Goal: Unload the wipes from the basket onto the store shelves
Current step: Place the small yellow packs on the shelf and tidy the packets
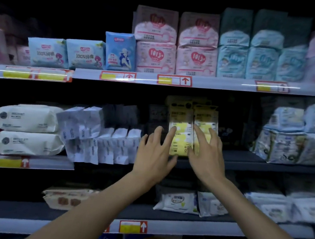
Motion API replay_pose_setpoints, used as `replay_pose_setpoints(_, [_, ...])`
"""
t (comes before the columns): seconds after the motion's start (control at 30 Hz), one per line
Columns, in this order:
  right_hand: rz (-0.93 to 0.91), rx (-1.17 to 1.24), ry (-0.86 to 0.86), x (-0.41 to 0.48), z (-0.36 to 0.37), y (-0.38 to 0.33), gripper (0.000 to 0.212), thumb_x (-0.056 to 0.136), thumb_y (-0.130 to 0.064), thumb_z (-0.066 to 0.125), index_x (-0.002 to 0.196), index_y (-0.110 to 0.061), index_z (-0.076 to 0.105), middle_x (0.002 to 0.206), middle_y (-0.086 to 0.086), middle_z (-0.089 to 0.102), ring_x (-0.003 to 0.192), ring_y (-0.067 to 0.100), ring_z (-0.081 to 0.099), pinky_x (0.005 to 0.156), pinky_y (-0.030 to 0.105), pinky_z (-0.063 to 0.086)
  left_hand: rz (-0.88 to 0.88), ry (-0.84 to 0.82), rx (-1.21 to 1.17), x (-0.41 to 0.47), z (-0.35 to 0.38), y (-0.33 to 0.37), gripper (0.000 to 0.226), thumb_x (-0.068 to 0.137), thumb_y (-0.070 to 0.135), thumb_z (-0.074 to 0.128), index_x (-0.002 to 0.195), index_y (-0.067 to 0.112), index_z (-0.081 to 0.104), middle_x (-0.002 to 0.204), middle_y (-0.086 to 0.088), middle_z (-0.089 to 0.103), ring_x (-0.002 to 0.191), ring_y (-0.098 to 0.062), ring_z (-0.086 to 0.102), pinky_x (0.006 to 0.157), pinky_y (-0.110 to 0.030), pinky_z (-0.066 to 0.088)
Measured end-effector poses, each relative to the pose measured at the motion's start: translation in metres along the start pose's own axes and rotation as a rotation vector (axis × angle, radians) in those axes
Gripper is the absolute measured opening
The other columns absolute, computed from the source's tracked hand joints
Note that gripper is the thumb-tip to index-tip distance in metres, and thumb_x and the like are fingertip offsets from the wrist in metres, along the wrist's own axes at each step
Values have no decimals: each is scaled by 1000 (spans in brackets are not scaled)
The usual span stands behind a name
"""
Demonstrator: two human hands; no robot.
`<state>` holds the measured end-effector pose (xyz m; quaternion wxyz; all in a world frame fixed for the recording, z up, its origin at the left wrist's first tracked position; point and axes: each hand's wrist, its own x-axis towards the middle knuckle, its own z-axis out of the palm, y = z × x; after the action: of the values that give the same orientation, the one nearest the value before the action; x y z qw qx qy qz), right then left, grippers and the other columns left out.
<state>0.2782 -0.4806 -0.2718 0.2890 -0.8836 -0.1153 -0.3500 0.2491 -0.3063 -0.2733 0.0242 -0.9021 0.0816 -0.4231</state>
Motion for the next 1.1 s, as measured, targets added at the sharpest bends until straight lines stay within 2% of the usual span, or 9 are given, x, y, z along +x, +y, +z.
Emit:
replay_pose_setpoints(0.1, [14,-59,-51,7,-7,33,78,102,-28,60,160,-49,13,169,11,9,156,33,11,101,45,49,-11,-75,50,20,13,15,88,100,53,56,166,23,6,159,-19,32,141,-37,45,123,-52,29])
replay_pose_setpoints(0.17, [3,-89,-92,14,-5,48,82,103,-25,59,158,-54,6,169,11,6,155,35,16,98,44,52,48,-102,73,30,18,21,86,103,48,56,166,27,3,164,-18,25,148,-36,37,125,-48,27])
replay_pose_setpoints(0.23, [-25,-93,-125,20,-2,58,85,103,-25,59,157,-57,1,169,11,5,148,36,34,90,41,56,46,-125,34,38,22,26,87,102,44,61,165,34,3,167,-17,17,148,-37,35,115,-46,41])
replay_pose_setpoints(0.3, [-50,-112,-150,25,-1,63,86,103,-31,59,158,-55,-3,168,14,8,130,35,54,83,38,56,-10,-161,-28,45,28,29,95,99,38,68,164,39,-1,166,-17,10,140,-38,43,91,-42,57])
replay_pose_setpoints(0.37, [-62,-178,-142,29,0,63,87,103,-37,59,159,-52,-7,164,18,17,117,34,61,77,35,54,-75,-179,-108,50,35,30,108,94,30,76,163,39,-7,164,-15,8,127,-36,53,73,-37,60])
replay_pose_setpoints(0.53, [-108,-332,-104,38,6,64,91,102,-37,61,160,-47,-7,147,16,36,109,30,59,68,30,45,-112,-145,-132,56,45,32,116,90,28,81,162,39,-9,162,-14,6,129,-37,51,75,-39,62])
replay_pose_setpoints(0.93, [-65,-297,-78,49,27,65,90,99,-37,65,162,-41,1,148,18,33,118,31,53,78,36,53,-153,-169,4,66,57,41,96,94,25,75,162,33,7,162,-22,6,128,-39,46,76,-37,57])
replay_pose_setpoints(1.03, [-83,-372,-33,48,19,61,93,94,-39,71,162,-38,9,157,25,21,136,41,37,89,42,54,-133,-115,140,62,54,43,92,86,38,80,159,30,24,159,-21,24,130,-41,47,94,-48,50])
replay_pose_setpoints(1.1, [-147,-384,18,48,13,59,92,88,-27,78,161,-33,22,161,27,17,144,46,29,92,47,56,-76,-50,217,60,54,44,88,79,41,83,154,28,38,158,-19,31,139,-42,40,109,-58,39])
